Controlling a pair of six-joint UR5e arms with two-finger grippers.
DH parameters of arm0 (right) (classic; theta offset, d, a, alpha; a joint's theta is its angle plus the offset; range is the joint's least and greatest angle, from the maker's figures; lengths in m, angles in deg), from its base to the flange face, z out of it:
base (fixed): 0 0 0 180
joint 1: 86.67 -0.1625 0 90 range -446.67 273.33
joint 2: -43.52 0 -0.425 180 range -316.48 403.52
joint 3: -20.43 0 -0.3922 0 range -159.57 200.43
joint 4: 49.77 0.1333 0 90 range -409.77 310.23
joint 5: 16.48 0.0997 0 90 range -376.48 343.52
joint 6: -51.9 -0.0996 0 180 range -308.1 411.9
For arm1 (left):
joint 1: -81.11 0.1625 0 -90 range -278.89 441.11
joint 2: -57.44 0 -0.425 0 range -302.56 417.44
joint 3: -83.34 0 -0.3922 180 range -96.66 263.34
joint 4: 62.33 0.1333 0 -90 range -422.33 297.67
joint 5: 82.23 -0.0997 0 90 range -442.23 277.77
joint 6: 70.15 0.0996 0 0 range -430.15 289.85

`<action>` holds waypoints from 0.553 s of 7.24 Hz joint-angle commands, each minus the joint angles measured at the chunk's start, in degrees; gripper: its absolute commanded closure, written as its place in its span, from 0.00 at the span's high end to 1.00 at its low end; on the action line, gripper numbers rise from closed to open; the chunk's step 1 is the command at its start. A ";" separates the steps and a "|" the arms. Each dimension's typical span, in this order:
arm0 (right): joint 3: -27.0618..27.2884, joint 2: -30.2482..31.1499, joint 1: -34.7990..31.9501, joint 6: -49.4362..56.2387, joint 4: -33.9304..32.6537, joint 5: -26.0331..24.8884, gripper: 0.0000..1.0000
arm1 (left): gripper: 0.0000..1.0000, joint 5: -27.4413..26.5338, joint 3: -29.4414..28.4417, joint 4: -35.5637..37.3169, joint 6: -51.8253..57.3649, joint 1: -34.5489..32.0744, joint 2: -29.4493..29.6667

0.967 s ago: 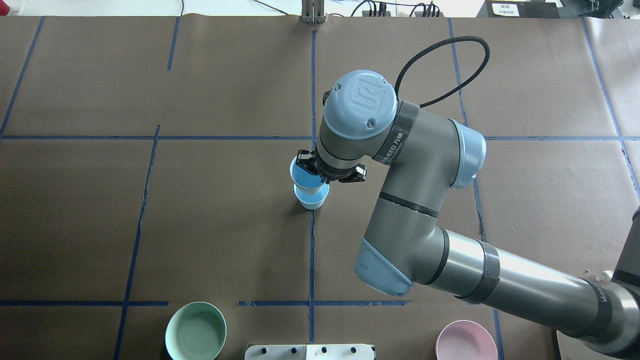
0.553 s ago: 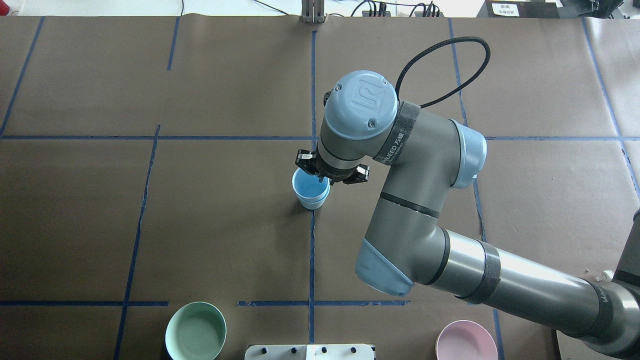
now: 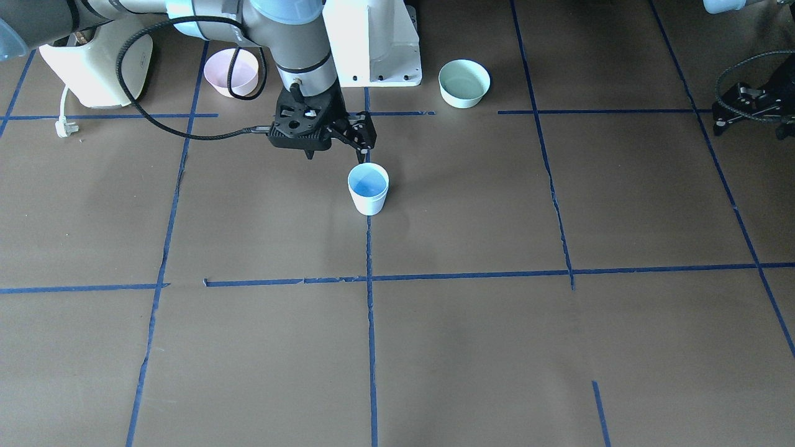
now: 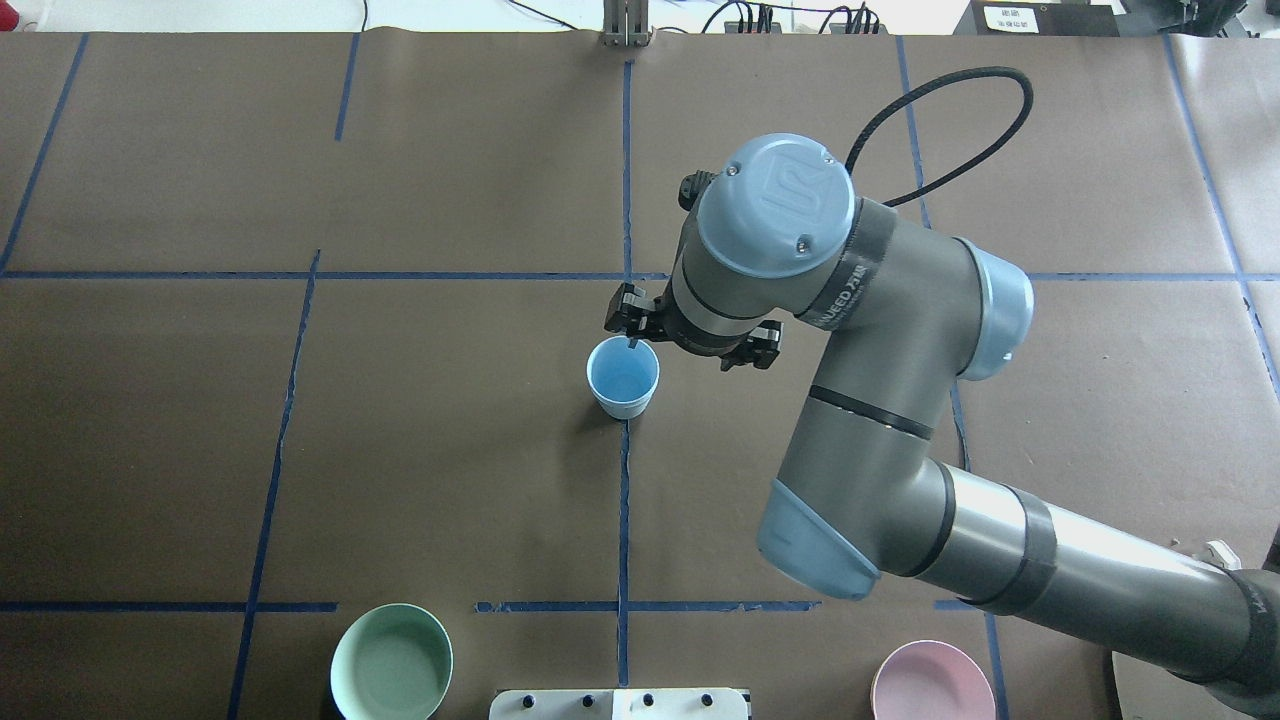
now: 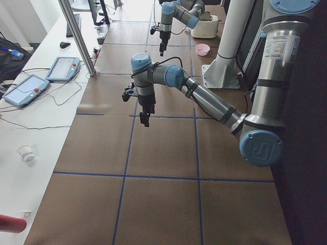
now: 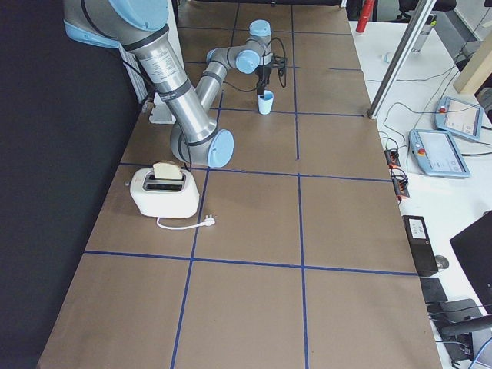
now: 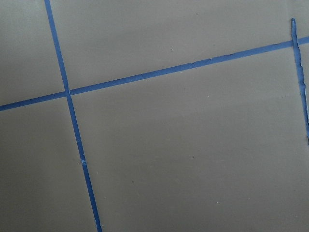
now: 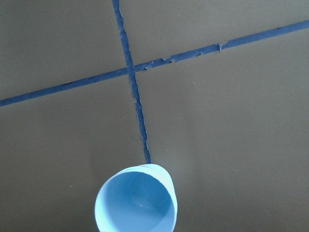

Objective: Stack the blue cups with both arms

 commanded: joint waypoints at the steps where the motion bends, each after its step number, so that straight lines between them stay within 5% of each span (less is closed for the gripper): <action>1: 6.18 7.11 -5.75 7.77 -1.86 3.24 1.00 | 1.00 0.00 -0.13 0.00 0.14 -0.07 -0.04; 4: 11.80 19.04 -12.60 24.18 -2.50 5.70 1.00 | 1.00 0.00 -0.14 0.00 0.14 -0.33 -0.04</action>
